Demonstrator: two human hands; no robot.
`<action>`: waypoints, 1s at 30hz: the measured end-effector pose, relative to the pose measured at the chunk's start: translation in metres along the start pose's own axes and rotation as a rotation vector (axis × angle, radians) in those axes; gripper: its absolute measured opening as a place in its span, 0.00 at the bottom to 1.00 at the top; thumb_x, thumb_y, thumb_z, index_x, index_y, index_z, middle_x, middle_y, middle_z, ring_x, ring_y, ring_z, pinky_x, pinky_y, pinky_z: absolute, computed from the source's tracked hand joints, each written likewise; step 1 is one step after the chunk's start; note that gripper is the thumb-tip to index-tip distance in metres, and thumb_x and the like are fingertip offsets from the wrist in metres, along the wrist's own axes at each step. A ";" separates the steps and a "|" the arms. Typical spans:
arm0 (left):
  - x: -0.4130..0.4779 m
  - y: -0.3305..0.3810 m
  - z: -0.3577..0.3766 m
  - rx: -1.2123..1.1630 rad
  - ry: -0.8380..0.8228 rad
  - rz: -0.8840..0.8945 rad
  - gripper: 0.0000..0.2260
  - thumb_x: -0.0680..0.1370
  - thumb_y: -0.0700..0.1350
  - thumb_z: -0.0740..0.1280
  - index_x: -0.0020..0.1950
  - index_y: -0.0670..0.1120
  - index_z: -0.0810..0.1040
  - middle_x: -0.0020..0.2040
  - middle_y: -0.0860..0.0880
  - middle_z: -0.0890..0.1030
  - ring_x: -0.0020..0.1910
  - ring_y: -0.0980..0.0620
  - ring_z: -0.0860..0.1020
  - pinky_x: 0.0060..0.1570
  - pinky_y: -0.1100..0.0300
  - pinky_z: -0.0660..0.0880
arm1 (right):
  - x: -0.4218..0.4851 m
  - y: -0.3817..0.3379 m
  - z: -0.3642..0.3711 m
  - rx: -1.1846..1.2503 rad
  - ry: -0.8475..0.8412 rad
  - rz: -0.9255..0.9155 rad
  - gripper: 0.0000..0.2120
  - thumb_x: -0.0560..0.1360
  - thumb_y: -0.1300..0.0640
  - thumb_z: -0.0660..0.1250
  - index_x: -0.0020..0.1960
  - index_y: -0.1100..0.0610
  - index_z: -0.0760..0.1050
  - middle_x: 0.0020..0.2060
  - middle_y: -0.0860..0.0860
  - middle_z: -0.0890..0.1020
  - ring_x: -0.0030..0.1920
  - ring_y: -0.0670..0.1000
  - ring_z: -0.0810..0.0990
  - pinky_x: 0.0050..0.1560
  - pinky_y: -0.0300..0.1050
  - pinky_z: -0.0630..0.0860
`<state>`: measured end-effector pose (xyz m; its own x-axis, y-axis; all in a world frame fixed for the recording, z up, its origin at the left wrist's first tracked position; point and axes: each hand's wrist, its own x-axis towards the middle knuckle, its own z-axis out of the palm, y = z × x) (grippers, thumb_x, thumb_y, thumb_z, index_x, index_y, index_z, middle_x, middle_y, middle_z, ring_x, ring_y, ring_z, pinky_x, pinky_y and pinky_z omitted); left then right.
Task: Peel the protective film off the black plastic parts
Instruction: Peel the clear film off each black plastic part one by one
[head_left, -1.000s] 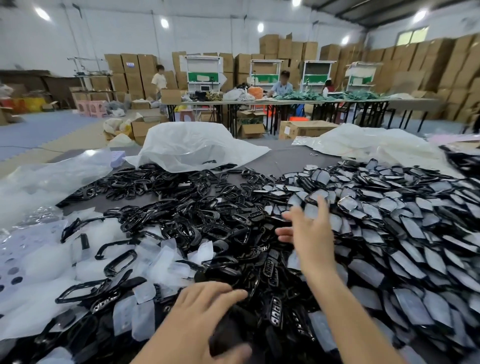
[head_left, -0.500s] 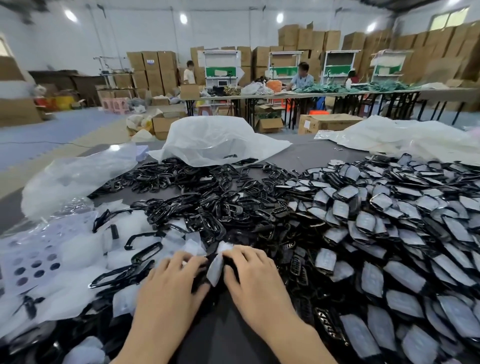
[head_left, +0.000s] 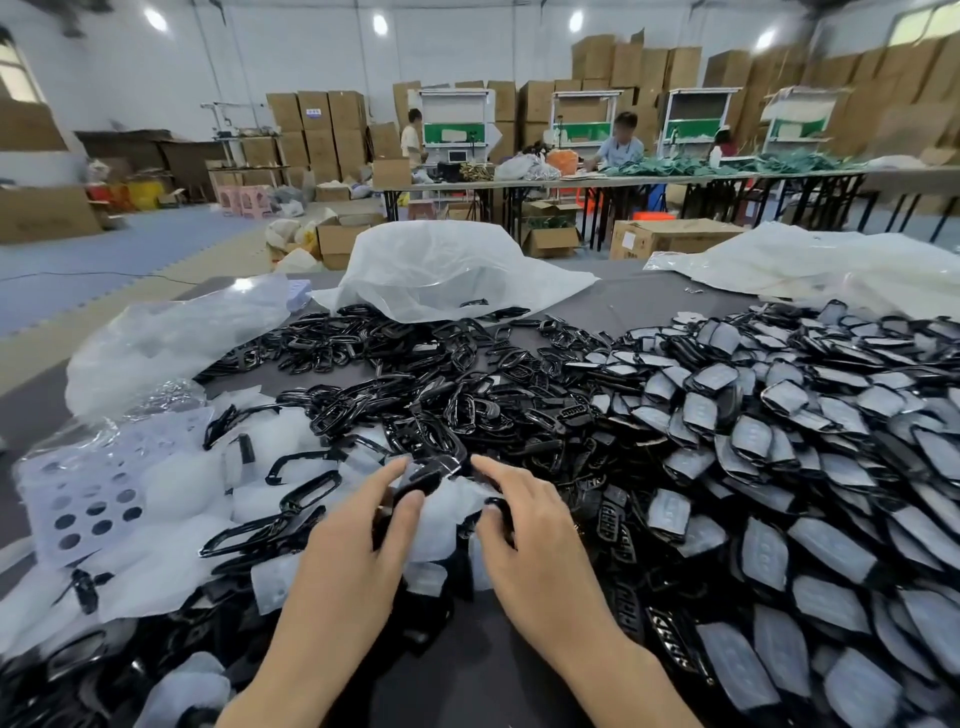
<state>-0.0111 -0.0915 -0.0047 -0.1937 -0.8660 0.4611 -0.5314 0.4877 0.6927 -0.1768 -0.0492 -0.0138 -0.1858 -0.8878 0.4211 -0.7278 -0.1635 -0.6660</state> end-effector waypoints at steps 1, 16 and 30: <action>-0.001 0.002 0.000 -0.012 -0.021 0.022 0.21 0.76 0.64 0.57 0.66 0.61 0.74 0.44 0.72 0.78 0.36 0.65 0.78 0.39 0.75 0.69 | -0.001 -0.001 0.000 0.114 -0.015 0.017 0.21 0.80 0.50 0.58 0.73 0.41 0.68 0.61 0.29 0.73 0.66 0.32 0.67 0.67 0.27 0.61; 0.002 0.005 0.003 -0.199 0.068 -0.037 0.07 0.81 0.53 0.60 0.51 0.65 0.75 0.39 0.56 0.82 0.34 0.56 0.78 0.33 0.69 0.71 | 0.006 -0.009 -0.014 0.656 -0.137 0.217 0.14 0.77 0.59 0.72 0.55 0.41 0.82 0.48 0.41 0.85 0.44 0.40 0.81 0.48 0.31 0.75; 0.006 0.010 -0.007 -0.452 0.066 -0.241 0.09 0.81 0.52 0.63 0.48 0.62 0.83 0.38 0.51 0.81 0.37 0.61 0.74 0.36 0.77 0.69 | 0.000 -0.001 -0.020 0.476 -0.257 0.211 0.17 0.73 0.49 0.61 0.59 0.34 0.76 0.50 0.44 0.78 0.35 0.40 0.75 0.37 0.32 0.71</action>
<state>-0.0118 -0.0914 0.0091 -0.0491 -0.9579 0.2827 -0.1426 0.2869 0.9473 -0.1894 -0.0409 -0.0009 -0.0846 -0.9884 0.1258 -0.3041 -0.0946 -0.9479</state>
